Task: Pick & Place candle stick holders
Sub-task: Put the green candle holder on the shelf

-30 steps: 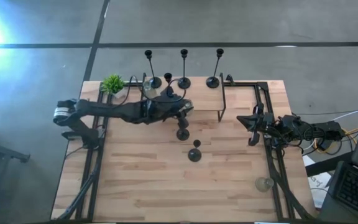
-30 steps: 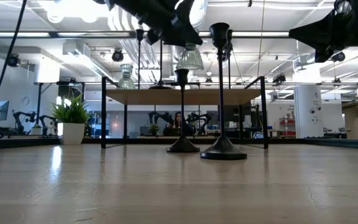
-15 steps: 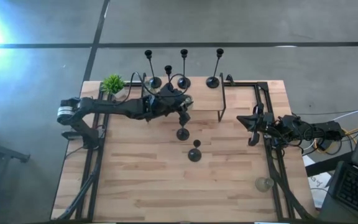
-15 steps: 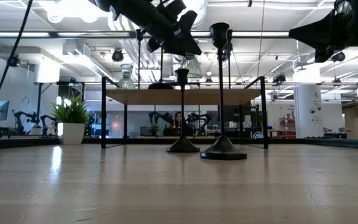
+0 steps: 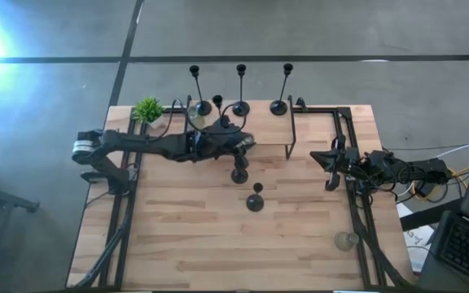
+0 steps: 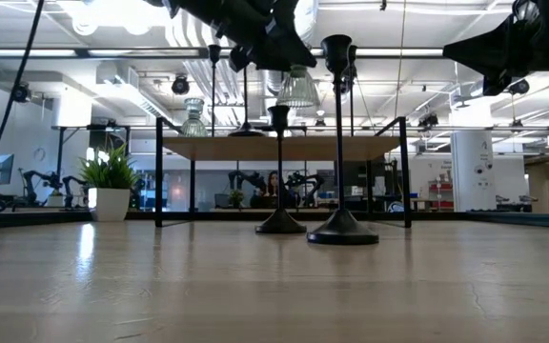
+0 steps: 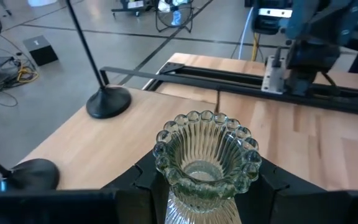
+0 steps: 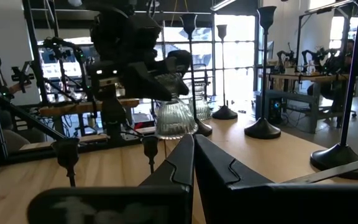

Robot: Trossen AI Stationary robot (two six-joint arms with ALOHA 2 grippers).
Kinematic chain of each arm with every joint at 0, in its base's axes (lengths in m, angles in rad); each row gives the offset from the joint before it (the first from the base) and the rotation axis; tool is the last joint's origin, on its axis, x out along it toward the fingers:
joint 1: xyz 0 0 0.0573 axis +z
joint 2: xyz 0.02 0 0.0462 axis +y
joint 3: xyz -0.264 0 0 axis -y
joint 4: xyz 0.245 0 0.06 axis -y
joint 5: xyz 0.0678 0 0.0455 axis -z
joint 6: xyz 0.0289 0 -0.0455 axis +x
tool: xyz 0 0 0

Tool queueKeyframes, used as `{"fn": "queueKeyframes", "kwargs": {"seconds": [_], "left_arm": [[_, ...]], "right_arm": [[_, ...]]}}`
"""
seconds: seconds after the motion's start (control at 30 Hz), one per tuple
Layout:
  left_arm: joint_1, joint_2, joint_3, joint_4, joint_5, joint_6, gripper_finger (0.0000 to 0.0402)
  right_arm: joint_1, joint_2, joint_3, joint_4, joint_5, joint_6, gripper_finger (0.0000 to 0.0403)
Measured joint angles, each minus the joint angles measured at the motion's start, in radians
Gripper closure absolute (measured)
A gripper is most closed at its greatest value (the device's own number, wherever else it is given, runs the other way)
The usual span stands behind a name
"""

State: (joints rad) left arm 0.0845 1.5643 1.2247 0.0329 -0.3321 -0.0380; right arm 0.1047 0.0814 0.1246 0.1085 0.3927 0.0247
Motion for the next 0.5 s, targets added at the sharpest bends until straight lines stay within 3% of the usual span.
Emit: {"fn": "queueKeyframes", "kwargs": {"seconds": [0.23, 0.5], "left_arm": [[-0.061, -0.042, 0.0, -0.029, -0.012, -0.015, 0.0265], [-0.166, -0.146, 0.0, -0.187, -0.142, -0.02, 0.0265]], "right_arm": [[0.0, 0.0, 0.0, 0.0, 0.0, 0.0, 0.0394], [0.0, 0.0, 0.0, 0.0, 0.0, 0.0, 0.0394]]}}
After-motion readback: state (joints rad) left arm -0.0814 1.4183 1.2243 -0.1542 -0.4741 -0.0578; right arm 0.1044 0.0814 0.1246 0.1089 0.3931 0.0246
